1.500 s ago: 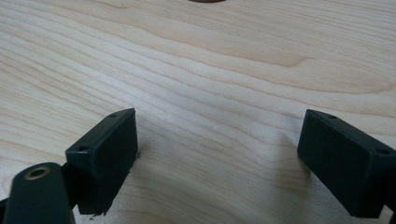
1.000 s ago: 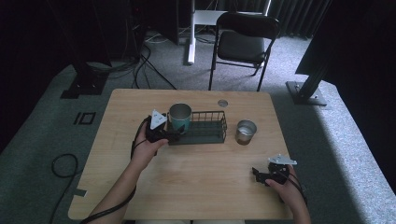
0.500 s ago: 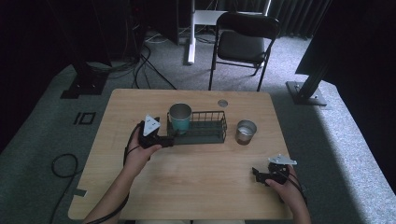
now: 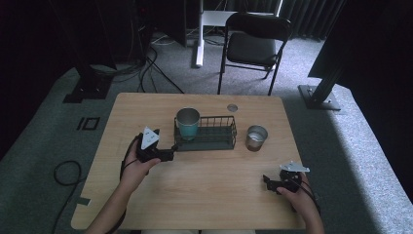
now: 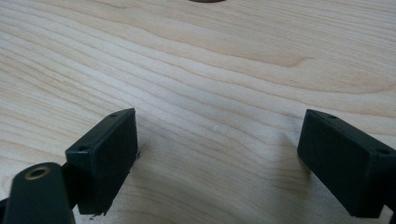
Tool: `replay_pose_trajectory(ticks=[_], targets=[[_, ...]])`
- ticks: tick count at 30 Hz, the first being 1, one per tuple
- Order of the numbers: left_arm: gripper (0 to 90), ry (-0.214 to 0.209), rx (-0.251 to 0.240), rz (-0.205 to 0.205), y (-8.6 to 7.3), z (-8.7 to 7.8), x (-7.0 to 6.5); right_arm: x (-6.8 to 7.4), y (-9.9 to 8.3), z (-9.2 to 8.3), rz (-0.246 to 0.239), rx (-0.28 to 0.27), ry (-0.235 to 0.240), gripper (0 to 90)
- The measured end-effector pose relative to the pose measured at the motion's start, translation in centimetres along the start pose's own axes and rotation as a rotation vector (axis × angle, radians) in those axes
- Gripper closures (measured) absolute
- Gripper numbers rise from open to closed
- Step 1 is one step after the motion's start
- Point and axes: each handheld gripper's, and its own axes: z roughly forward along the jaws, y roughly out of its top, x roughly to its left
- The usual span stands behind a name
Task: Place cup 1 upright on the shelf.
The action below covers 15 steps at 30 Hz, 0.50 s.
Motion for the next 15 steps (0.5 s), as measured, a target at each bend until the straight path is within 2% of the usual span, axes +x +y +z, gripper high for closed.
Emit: replay_pose_trajectory(ticks=[5,10,15], targets=[[8.0,0.040,0.008,-0.009,-0.8,-0.8,0.5,0.0,0.0,0.0,0.000,0.000,0.000,11.9],[8.0,0.052,0.018,-0.030,-1.7,-1.4,1.0,0.0,0.0,0.0,-0.001,-0.001,0.000,11.9],[8.0,0.069,0.049,-0.064,-3.5,-2.5,2.0,0.0,0.0,0.0,0.000,0.000,0.000,11.9]])
